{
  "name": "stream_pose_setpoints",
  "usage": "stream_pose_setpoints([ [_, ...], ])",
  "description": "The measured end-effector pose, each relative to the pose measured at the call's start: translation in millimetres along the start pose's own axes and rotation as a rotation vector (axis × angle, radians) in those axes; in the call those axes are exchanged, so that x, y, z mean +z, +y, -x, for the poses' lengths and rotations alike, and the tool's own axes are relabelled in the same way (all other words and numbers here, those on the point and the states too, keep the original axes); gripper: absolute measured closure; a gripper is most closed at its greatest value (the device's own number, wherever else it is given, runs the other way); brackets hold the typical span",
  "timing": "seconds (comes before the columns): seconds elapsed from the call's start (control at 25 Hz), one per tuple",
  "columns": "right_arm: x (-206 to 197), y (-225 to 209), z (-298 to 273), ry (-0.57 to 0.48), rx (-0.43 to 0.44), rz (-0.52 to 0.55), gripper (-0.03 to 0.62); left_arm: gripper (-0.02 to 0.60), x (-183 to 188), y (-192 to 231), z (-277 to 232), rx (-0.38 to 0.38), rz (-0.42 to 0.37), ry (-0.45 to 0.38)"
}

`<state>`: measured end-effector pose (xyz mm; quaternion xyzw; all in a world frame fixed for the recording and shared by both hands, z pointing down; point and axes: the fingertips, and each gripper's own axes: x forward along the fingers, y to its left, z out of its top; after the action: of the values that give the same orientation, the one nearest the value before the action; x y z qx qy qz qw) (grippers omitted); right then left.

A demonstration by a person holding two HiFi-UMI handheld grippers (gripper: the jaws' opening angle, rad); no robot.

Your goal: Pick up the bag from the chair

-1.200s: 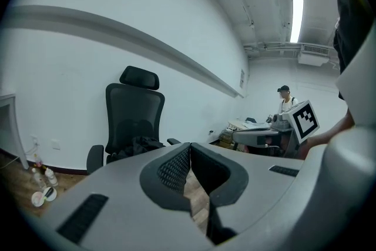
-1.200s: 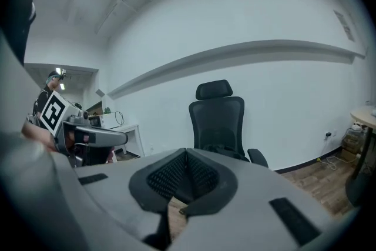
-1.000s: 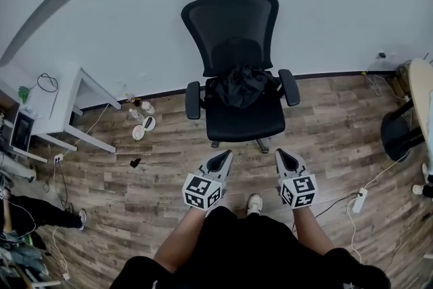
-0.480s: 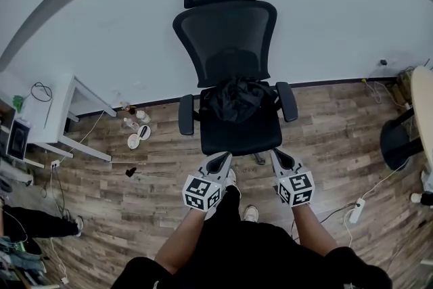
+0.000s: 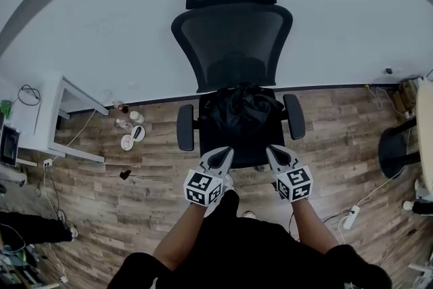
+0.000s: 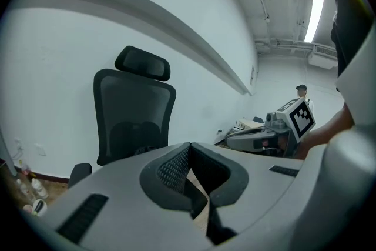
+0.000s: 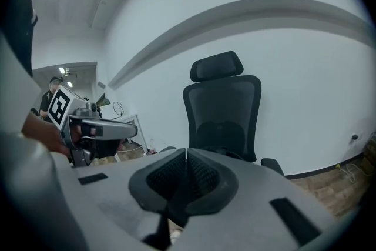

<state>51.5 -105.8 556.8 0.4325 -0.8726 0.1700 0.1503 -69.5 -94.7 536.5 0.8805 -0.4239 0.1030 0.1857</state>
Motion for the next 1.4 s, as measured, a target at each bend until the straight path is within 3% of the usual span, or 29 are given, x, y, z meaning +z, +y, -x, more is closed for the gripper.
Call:
stream_pose_setpoints([
  [0.28,11.9,-14.5,-62.5,0.072,-0.014,-0.007,0.572,0.56,5.9,51.6,-35.8,-0.032,0.031,0.037],
  [0.64,-1.4,-53.3,-114.6,0.13,-0.018,0.029,0.572,0.558,-21.7,74.7,-84.1,-0.036,-0.02,0.171],
  [0.92,-24.1,-63.4,-162.2,0.203,0.105,0.096,0.572,0.558,-54.3,104.0,-118.2,0.104,0.02,0.265],
  [1.12,-34.7,-79.8,-183.9,0.25,0.145,0.132,0.572,0.547,-66.5,125.8,-136.4,0.169,0.076,0.266],
  [1.16,-38.3,-81.5,-186.6,0.272,0.153,0.132,0.572,0.511,-71.4,128.2,-140.9,0.169,0.085,0.273],
  [1.2,-43.2,-82.7,-189.7,0.296,0.161,0.131,0.546,0.421,-77.7,130.4,-145.2,0.169,0.092,0.284],
  [1.24,-49.0,-83.4,-193.4,0.32,0.168,0.132,0.451,0.314,-85.0,133.2,-148.7,0.173,0.094,0.299],
  [1.28,-55.0,-84.1,-197.8,0.342,0.174,0.137,0.343,0.254,-92.7,137.0,-151.7,0.182,0.092,0.316],
  [1.32,-60.7,-85.5,-202.8,0.361,0.178,0.146,0.285,0.236,-100.2,141.5,-154.9,0.193,0.087,0.331],
  [1.4,-72.1,-90.5,-214.5,0.393,0.183,0.172,0.257,0.212,-115.1,150.1,-163.6,0.203,0.083,0.36],
])
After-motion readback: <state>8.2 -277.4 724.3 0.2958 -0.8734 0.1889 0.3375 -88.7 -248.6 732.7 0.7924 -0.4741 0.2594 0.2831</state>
